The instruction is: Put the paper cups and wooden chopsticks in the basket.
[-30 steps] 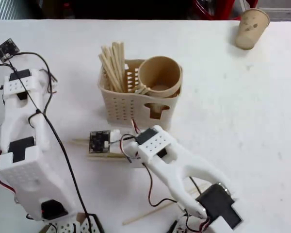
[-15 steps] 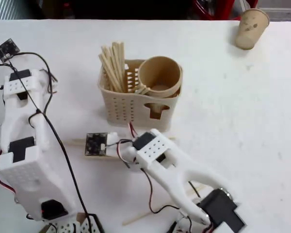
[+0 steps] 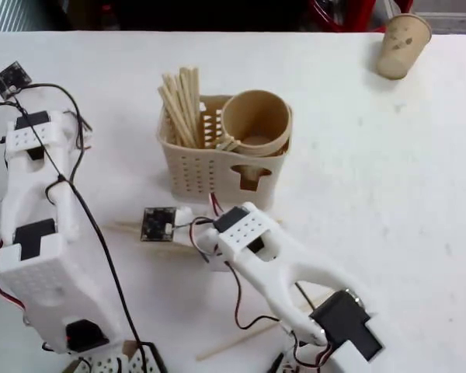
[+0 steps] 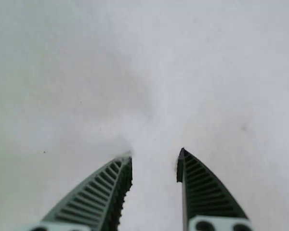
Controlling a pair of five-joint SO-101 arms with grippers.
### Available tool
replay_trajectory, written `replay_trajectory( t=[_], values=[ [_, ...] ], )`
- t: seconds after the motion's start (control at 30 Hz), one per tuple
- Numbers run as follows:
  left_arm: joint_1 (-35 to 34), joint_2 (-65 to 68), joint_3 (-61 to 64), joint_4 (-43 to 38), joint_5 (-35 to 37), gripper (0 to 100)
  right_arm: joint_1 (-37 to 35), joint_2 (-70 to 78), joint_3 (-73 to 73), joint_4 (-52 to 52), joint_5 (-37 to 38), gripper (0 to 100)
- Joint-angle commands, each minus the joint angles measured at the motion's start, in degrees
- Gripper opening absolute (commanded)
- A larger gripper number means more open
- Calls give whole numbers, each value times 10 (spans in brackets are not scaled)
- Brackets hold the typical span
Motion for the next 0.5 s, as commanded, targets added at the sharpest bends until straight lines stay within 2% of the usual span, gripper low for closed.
replay_trajectory(
  t=[0.0,0.33,0.47],
  values=[
    [-6,-3,-7,-11,3,168,20,-4,-15,3,-5,17],
    [-6,-3,-7,-11,3,168,29,-139,-11,64,-29,18],
    [-6,-3,-7,-11,3,168,29,-144,-7,65,-25,41]
  ],
)
